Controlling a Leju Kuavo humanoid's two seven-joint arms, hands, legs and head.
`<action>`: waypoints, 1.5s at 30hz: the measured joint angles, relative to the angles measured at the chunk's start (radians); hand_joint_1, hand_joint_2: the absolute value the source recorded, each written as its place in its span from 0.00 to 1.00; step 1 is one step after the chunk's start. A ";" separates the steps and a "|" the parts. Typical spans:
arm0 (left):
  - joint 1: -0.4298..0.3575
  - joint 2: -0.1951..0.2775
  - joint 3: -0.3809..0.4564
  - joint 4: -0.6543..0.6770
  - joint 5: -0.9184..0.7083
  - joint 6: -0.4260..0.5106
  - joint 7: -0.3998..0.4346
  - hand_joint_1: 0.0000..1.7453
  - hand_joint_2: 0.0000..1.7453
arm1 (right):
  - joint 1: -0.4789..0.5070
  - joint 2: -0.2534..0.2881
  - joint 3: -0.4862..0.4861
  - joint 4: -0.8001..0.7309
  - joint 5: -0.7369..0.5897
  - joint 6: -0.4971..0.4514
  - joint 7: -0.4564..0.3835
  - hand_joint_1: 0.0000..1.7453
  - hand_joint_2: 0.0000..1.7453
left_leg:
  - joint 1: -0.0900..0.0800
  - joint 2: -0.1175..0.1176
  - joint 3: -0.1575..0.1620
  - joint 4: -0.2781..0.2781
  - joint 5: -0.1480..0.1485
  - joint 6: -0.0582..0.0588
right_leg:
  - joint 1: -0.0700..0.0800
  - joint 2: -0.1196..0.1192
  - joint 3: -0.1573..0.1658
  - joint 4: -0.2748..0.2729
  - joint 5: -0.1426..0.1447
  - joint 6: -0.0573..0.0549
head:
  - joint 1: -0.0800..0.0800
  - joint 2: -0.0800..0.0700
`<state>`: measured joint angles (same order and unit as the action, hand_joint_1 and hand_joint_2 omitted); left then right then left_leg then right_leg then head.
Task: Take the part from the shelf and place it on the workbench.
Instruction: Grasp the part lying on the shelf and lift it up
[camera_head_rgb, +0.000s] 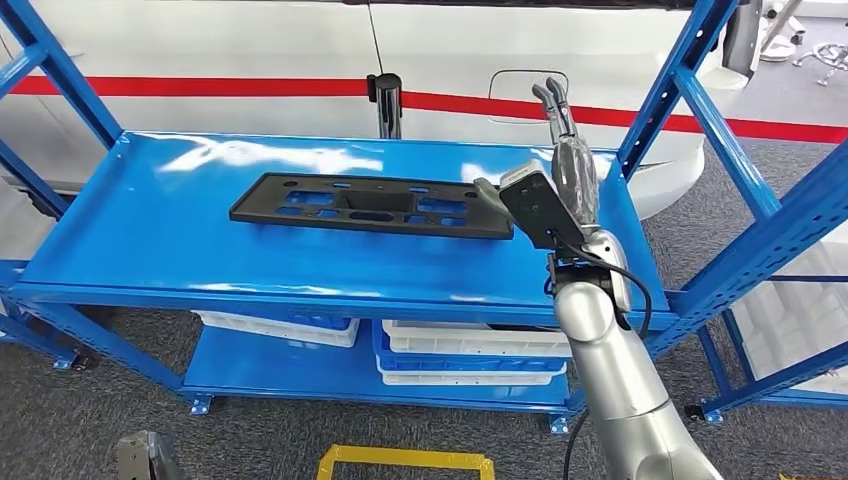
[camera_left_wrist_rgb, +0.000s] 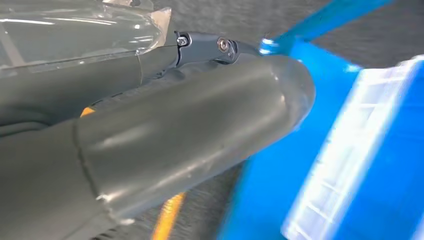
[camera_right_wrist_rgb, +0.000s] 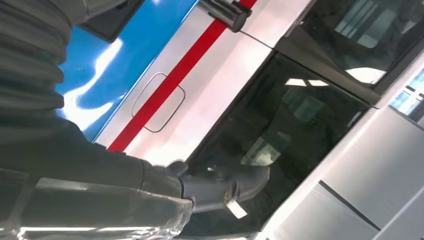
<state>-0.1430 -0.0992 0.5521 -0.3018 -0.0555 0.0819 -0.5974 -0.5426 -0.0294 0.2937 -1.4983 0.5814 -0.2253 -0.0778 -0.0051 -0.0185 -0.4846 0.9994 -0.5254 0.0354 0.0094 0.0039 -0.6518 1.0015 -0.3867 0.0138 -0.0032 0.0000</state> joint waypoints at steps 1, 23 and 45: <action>0.003 0.002 -0.001 0.008 -0.005 0.022 0.047 0.00 0.00 | -0.003 -0.001 0.000 0.001 -0.005 -0.003 -0.003 0.00 1.00 | 0.000 0.000 -0.001 0.008 0.003 -0.005 | -0.005 0.000 0.013 -0.005 0.001 -0.009 | 0.001 0.000; 0.123 0.032 -0.207 0.116 -0.275 -0.047 0.919 0.00 0.00 | 0.045 -0.008 0.031 0.005 0.010 -0.032 0.001 0.00 1.00 | 0.024 0.016 -0.163 0.009 0.131 -0.030 | -0.025 -0.004 0.139 -0.036 -0.112 0.004 | -0.001 0.000; 0.122 0.033 -0.263 0.119 -0.349 -0.049 0.965 0.00 0.00 | 0.279 -0.008 0.144 -0.132 0.264 0.036 0.003 0.00 1.00 | 0.029 0.016 -0.157 0.008 0.122 -0.029 | -0.023 -0.004 0.145 -0.041 -0.120 0.028 | -0.002 0.000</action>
<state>-0.0206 -0.0666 0.2893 -0.1823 -0.4041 0.0324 0.3676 -0.2638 -0.0374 0.4378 -1.6300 0.8450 -0.1890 -0.0749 0.0240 -0.0022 -0.6414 1.0074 -0.4035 0.0068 -0.0132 -0.0006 -0.5072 0.9609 -0.5069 0.0418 -0.0048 0.0000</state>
